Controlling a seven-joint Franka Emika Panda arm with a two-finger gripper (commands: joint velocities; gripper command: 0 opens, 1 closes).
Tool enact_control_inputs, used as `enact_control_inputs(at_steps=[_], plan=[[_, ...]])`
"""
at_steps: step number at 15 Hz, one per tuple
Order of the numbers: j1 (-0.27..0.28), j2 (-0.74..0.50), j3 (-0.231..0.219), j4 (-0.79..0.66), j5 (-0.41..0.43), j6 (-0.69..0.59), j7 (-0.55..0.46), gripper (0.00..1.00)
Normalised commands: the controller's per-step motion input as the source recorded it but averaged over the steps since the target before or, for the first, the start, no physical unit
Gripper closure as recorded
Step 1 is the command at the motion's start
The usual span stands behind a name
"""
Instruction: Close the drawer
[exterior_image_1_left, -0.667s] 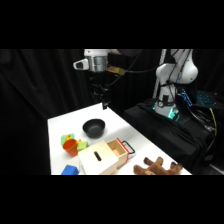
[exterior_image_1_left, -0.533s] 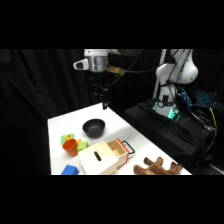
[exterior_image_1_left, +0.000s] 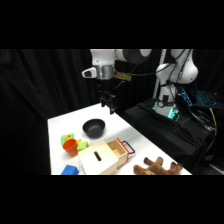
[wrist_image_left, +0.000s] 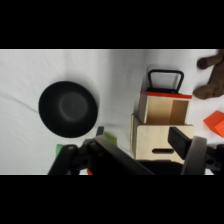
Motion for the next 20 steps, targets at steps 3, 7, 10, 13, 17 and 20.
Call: enact_control_inputs(at_steps=[3,7,10,13,17,20], plan=[[0.055,-0.41,0.095,-0.52,-0.004,0.25,0.20,0.00],[0.042,-0.28,0.073,-0.50,0.002,0.42,0.20,0.00],[0.033,-0.13,0.057,-0.41,-0.004,0.50,0.17,0.00],[0.034,-0.03,0.055,-0.32,-0.014,0.48,0.13,0.00],[0.034,0.09,0.041,-0.20,0.008,0.45,0.07,0.00],[0.036,0.27,0.026,-0.05,0.004,0.46,0.05,0.00]])
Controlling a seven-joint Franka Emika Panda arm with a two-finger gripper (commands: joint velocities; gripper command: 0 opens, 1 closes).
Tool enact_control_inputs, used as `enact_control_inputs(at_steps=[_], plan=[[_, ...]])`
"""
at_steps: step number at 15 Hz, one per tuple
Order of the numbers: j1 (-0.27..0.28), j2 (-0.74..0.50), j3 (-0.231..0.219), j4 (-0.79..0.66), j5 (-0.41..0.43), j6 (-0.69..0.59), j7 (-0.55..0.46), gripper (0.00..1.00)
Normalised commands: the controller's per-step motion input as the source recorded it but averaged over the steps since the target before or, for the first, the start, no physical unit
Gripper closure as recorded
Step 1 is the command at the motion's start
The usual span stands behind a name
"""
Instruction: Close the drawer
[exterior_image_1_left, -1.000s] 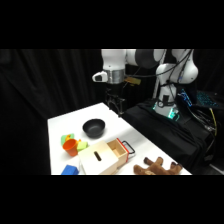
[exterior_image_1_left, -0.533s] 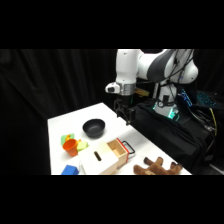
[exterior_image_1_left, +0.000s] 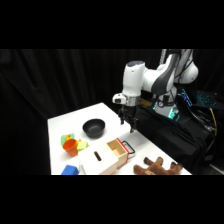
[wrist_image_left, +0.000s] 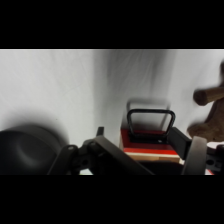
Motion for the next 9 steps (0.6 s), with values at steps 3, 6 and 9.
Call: enact_control_inputs(at_steps=[3,6,9], plan=[[0.061,0.36,0.012,0.06,-0.079,0.44,0.11,0.00],[0.106,0.33,-0.027,0.10,-0.094,0.36,0.12,0.00],[0.133,0.28,-0.087,0.13,-0.087,0.29,0.09,0.00]])
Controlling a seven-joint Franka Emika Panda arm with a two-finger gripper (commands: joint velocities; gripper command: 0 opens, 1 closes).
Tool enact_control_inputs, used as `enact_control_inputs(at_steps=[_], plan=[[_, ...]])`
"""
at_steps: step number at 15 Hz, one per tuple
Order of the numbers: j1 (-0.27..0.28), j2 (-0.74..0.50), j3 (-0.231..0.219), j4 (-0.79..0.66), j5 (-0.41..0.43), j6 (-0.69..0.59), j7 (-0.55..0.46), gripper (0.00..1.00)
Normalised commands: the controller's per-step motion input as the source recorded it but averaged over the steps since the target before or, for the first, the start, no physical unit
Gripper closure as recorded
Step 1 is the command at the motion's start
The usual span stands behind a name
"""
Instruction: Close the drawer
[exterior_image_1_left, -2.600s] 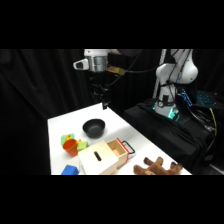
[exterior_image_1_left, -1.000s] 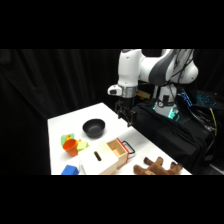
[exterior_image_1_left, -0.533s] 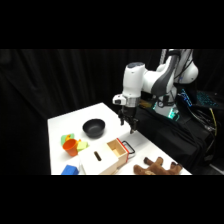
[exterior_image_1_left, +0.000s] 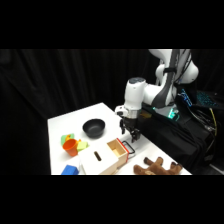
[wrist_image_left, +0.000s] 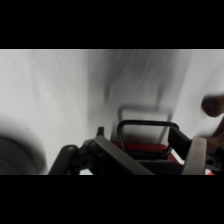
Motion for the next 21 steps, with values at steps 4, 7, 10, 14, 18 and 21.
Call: enact_control_inputs(at_steps=[4,7,10,14,18,21], plan=[[0.191,0.23,-0.185,0.18,-0.126,0.22,0.10,0.00],[0.187,0.23,-0.213,0.22,-0.129,0.17,0.09,0.00],[0.147,0.25,-0.152,0.23,-0.087,0.16,0.07,0.00],[0.140,0.22,-0.125,0.22,-0.067,0.10,0.05,0.00],[0.149,0.11,-0.156,0.30,-0.094,-0.15,0.05,0.00],[0.076,0.07,-0.111,0.45,-0.149,-0.34,0.07,0.00]])
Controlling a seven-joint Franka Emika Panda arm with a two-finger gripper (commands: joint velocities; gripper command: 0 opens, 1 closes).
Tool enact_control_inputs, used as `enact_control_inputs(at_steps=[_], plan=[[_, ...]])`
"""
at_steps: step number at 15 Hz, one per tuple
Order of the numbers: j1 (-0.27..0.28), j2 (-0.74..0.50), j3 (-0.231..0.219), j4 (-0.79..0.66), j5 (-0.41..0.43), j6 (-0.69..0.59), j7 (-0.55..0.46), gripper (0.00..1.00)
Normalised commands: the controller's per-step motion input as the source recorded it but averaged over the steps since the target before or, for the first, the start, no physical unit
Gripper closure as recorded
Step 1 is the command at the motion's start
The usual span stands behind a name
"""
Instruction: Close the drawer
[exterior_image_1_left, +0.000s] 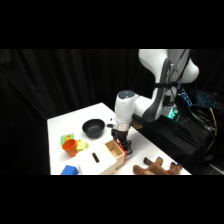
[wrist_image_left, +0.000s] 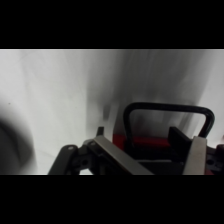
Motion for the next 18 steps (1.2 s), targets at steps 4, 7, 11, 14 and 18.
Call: enact_control_inputs(at_steps=[4,7,11,14,18], plan=[[0.026,0.13,-0.046,0.48,-0.178,-0.28,0.10,0.00],[-0.057,0.22,0.046,0.44,-0.119,-0.19,0.06,0.00],[-0.090,0.14,0.080,0.36,-0.083,-0.20,0.03,0.00],[-0.119,-0.12,0.114,0.24,-0.052,-0.41,-0.02,0.00],[-0.112,-0.44,0.129,0.08,-0.068,-0.66,-0.04,0.00]])
